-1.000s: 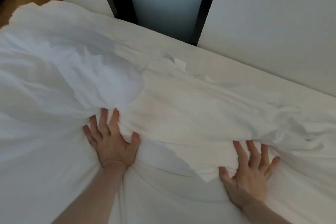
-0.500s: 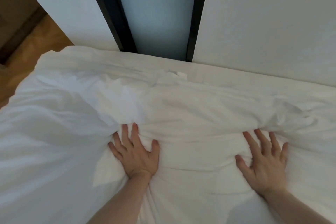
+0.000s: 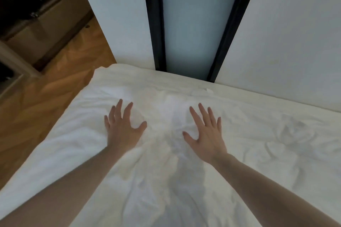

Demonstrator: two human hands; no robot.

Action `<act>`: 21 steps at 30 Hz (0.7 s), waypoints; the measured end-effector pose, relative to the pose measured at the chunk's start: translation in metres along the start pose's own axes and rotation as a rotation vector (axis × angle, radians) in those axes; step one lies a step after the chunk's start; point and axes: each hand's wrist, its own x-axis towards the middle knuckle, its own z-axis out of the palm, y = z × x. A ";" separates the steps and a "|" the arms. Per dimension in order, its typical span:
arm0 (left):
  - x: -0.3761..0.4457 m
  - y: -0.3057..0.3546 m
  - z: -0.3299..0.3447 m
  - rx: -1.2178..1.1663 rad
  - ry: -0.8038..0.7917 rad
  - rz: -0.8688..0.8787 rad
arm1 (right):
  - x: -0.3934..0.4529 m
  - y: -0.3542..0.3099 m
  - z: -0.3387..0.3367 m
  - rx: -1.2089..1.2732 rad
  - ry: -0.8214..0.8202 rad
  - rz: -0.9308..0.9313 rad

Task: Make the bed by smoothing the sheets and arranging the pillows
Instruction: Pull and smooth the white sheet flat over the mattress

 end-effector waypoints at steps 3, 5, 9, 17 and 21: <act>0.055 -0.042 0.000 0.096 -0.113 -0.127 | 0.056 -0.004 0.020 -0.077 -0.069 0.081; 0.077 -0.060 0.016 0.139 -0.196 -0.178 | 0.080 0.006 0.043 -0.137 -0.136 0.170; 0.093 -0.068 0.067 0.200 -0.116 -0.171 | 0.104 0.018 0.089 -0.228 -0.073 0.228; 0.126 -0.089 0.105 0.154 0.045 -0.080 | 0.122 0.032 0.120 -0.246 0.041 0.182; 0.127 -0.092 0.108 0.155 0.013 -0.078 | 0.123 0.031 0.121 -0.230 0.033 0.189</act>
